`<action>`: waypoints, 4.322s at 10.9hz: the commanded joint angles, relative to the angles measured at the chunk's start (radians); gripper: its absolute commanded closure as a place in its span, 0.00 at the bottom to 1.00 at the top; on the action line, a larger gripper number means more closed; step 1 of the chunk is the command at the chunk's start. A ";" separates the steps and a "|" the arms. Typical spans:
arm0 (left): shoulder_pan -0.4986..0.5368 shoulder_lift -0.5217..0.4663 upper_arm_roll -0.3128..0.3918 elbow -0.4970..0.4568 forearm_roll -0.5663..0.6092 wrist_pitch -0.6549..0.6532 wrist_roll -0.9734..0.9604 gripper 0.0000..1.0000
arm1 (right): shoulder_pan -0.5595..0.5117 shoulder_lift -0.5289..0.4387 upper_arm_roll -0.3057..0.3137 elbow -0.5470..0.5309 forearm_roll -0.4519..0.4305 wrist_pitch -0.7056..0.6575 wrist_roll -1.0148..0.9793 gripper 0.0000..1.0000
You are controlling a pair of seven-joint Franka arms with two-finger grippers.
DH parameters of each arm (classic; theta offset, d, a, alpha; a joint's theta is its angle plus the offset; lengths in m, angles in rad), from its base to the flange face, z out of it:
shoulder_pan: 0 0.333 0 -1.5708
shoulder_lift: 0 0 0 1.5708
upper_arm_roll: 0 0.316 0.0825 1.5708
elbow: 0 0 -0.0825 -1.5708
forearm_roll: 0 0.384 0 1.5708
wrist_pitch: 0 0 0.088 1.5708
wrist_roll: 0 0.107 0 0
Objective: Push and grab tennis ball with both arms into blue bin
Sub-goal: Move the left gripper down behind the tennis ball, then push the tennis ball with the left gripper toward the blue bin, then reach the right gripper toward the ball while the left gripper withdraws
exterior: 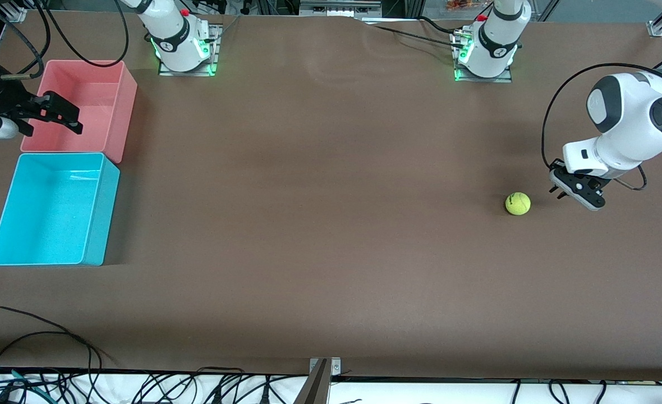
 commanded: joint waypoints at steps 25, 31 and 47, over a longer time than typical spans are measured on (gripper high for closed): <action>0.036 0.303 -0.007 0.000 -0.112 0.267 0.707 0.91 | 0.011 0.001 0.016 0.031 0.009 -0.020 0.007 0.00; -0.062 0.323 -0.165 0.066 -0.183 0.263 0.351 0.87 | 0.011 -0.001 0.017 0.031 0.010 -0.020 0.007 0.00; 0.022 -0.071 -0.071 -0.012 -0.149 0.115 0.345 0.00 | 0.073 0.384 0.023 0.028 0.006 0.342 0.012 0.00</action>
